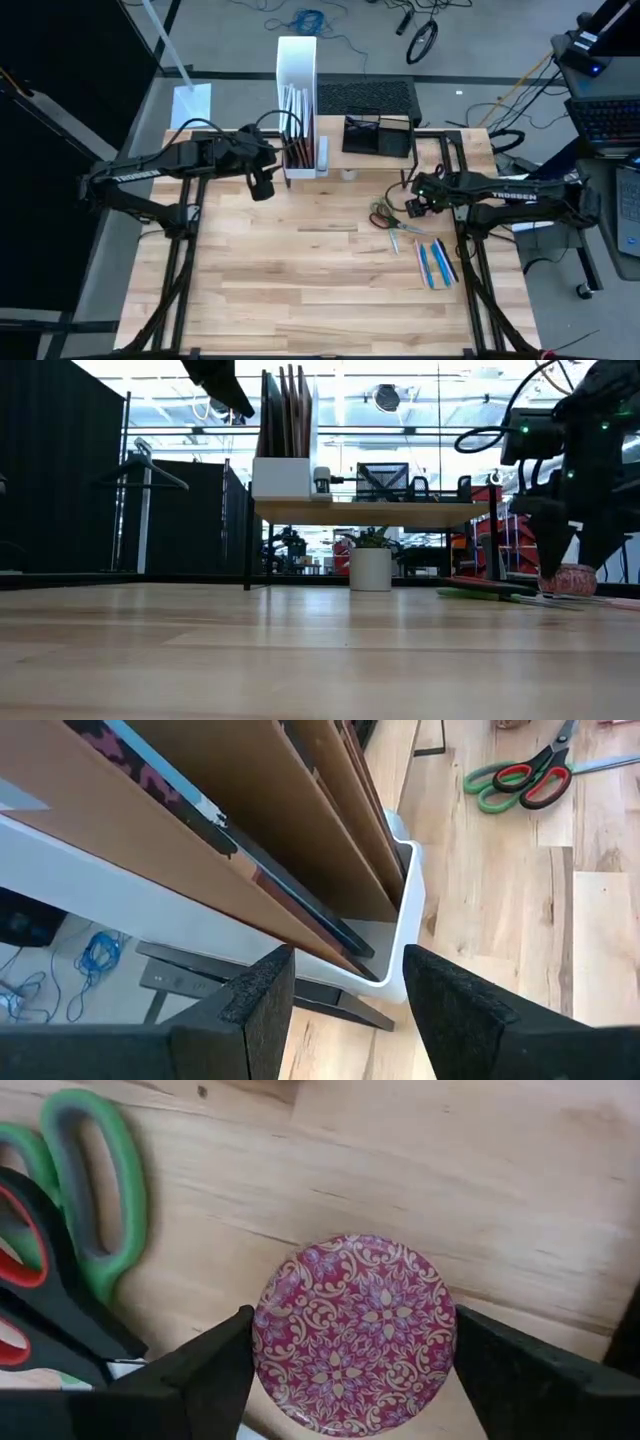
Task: Stock shelves
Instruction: Remove the red scented candle from the desk organizer on the shelf, then remove the desk organizer from the shelf
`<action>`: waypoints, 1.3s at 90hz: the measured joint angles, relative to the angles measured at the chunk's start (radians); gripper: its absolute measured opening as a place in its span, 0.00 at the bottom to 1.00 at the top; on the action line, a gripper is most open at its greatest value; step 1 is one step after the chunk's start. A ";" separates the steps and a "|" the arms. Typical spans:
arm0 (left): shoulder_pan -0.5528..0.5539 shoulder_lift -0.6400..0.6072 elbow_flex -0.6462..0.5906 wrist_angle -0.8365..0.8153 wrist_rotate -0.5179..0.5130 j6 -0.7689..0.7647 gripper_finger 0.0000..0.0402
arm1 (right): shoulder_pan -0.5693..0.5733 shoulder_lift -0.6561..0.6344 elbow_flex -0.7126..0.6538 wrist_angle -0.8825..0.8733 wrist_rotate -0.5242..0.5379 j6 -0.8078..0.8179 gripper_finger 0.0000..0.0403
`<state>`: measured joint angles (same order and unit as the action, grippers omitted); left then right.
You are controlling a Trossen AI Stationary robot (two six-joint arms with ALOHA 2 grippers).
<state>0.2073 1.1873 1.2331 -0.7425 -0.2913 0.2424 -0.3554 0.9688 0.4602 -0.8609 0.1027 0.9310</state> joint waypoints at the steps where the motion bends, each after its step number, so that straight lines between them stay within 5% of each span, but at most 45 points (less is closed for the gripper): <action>1: 0.000 0.000 0.000 0.000 0.000 0.000 0.44 | 0.000 0.000 -0.001 0.001 -0.002 0.000 0.74; 37: 0.000 0.000 0.000 0.000 0.000 0.000 0.44 | 0.000 0.001 0.016 -0.013 -0.095 -0.028 0.82; 117: 0.000 0.000 0.000 0.090 0.000 0.053 0.44 | 0.000 0.001 0.352 -0.112 -0.110 -0.222 0.82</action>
<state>0.2073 1.1873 1.2329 -0.6524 -0.2913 0.2951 -0.3557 0.9695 0.8125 -0.9733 -0.0068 0.7094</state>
